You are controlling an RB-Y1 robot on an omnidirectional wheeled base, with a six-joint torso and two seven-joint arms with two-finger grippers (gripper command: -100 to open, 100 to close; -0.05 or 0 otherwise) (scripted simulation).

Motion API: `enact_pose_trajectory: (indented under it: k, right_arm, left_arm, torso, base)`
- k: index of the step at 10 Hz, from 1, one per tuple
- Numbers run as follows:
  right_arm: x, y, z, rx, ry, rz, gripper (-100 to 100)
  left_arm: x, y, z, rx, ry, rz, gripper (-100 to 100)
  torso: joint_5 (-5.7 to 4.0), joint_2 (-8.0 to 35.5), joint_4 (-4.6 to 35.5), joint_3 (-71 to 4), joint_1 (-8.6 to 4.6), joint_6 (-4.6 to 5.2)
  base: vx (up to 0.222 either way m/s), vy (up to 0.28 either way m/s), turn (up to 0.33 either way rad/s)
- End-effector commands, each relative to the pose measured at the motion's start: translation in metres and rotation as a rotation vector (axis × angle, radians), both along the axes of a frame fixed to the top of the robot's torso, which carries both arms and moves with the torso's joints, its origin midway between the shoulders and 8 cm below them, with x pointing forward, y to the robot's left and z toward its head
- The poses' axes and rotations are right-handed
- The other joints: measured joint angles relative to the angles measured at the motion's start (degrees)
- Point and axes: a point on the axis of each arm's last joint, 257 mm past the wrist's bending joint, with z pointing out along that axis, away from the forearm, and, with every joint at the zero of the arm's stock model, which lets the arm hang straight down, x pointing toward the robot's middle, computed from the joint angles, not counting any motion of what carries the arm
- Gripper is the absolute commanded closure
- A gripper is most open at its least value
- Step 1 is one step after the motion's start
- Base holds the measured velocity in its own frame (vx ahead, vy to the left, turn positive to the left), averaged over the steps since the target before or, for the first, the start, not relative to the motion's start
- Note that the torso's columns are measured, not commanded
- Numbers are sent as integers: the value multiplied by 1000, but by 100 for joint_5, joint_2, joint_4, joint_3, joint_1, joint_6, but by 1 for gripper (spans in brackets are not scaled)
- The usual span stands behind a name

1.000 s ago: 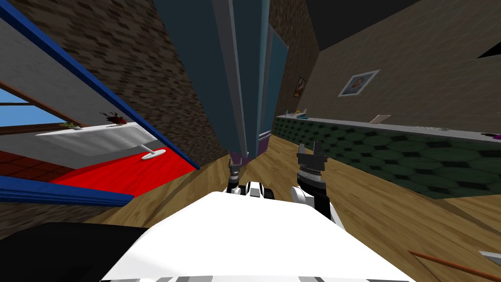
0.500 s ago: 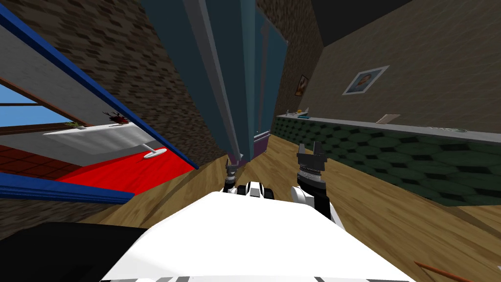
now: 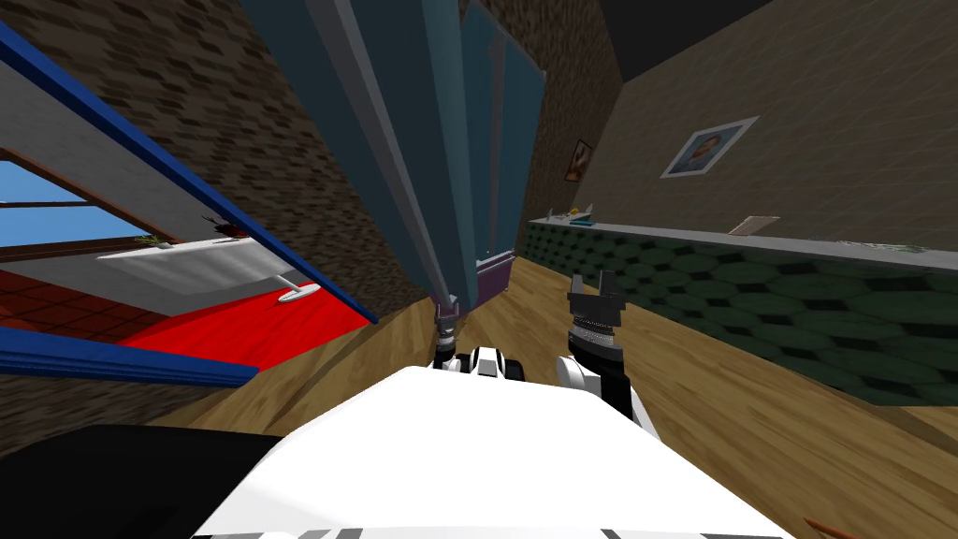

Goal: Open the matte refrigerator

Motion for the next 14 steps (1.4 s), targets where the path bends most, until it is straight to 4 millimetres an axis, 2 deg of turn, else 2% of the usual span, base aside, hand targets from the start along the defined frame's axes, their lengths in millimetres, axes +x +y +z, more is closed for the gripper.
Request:
enact_pose_trajectory:
  k: [1,2,6,7,8,13,14]
  right_arm:
    - [0,0,0,0,0,0,0]
    - [0,0,0,0,0,0,0]
    - [0,0,0,0,0,0,0]
    - [0,0,0,0,0,0,0]
    - [0,0,0,0,0,0,0]
    - [0,0,0,0,0,0,0]
    - [0,0,0,0,0,0,0]
  left_arm:
    - [1,-5,0,-21,-1,3,-100]
    - [13,-10,7,-24,-1,1,-100]
    - [38,-21,21,-23,-1,-7,-100]
    - [32,-21,11,-22,20,-13,-100]
    - [26,-15,14,-24,-1,-3,100]
    - [1,-5,0,-24,-1,3,100]
    - [7,-9,0,-23,7,-1,100]
  torso:
    - [-3,-6,-2,-4,-10,-3]
    - [-5,-10,-3,-7,-15,-4]
    - [-13,-1,24,-5,4,-21]
    - [-18,5,41,-4,9,-27]
    - [-12,8,24,1,1,-23]
    - [-12,0,18,-4,-2,-16]
    - [-8,-7,6,-6,-6,-12]
  base:
    - [0,0,0]
    - [-20,16,26]
    - [-33,19,9]
    - [-14,0,-14]
    - [24,-13,-24]
    - [24,-14,-6]
    - [10,-8,3]
